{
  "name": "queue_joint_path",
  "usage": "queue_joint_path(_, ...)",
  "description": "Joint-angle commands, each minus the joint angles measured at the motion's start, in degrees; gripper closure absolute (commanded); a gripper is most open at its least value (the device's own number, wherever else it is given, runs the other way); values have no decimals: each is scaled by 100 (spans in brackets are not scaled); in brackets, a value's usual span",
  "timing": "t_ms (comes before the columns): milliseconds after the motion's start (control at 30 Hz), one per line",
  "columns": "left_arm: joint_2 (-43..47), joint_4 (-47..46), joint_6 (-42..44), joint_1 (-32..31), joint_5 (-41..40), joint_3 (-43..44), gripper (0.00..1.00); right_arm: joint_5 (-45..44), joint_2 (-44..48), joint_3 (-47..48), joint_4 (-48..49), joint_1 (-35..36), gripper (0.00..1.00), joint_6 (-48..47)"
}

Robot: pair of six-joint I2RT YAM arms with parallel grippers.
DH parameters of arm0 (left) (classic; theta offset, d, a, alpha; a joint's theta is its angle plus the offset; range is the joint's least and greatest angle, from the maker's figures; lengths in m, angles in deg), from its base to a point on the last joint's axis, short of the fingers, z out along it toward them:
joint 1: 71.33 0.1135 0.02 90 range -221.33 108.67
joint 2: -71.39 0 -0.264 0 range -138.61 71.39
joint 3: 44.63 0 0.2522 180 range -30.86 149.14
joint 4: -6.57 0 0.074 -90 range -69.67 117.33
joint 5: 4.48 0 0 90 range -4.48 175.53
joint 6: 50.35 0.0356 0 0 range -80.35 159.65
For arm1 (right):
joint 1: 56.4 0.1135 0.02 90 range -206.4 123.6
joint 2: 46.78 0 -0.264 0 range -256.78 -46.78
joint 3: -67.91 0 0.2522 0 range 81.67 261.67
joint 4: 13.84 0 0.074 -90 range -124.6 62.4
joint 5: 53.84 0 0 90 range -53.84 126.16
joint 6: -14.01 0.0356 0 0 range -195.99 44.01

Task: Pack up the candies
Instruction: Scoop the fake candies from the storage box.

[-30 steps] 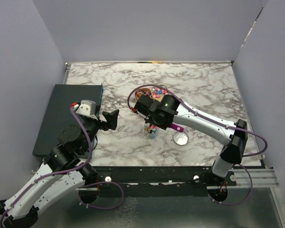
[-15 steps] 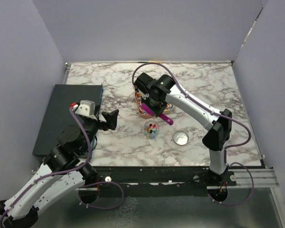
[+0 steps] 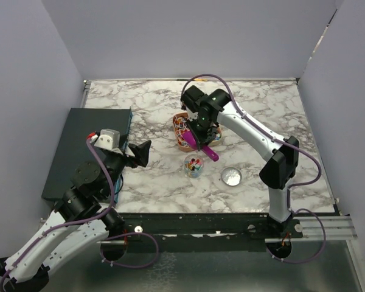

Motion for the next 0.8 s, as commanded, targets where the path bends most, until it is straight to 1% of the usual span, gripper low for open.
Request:
queue_joint_path(0, 66, -13, -42, -1, -91, -50, 14, 525, -336, 34, -10, -224, 99, 303)
queue_joint_path(200, 107, -13, -39, -3, -107, -51, 14, 688, -611, 181, 94, -465, 99, 480)
queue_joint_path(300, 111, -16, -41, -8, -115, -47, 14, 1017, -708, 187, 219, -557, 100, 435)
queue_joint_path(567, 142, -14, -30, -6, -132, -49, 14, 1550, -1097, 373, 360, -709, 99, 383)
queue_joint_path(767, 157, -11, -23, -10, -152, -51, 14, 1695, -1344, 588, 320, -804, 99, 371)
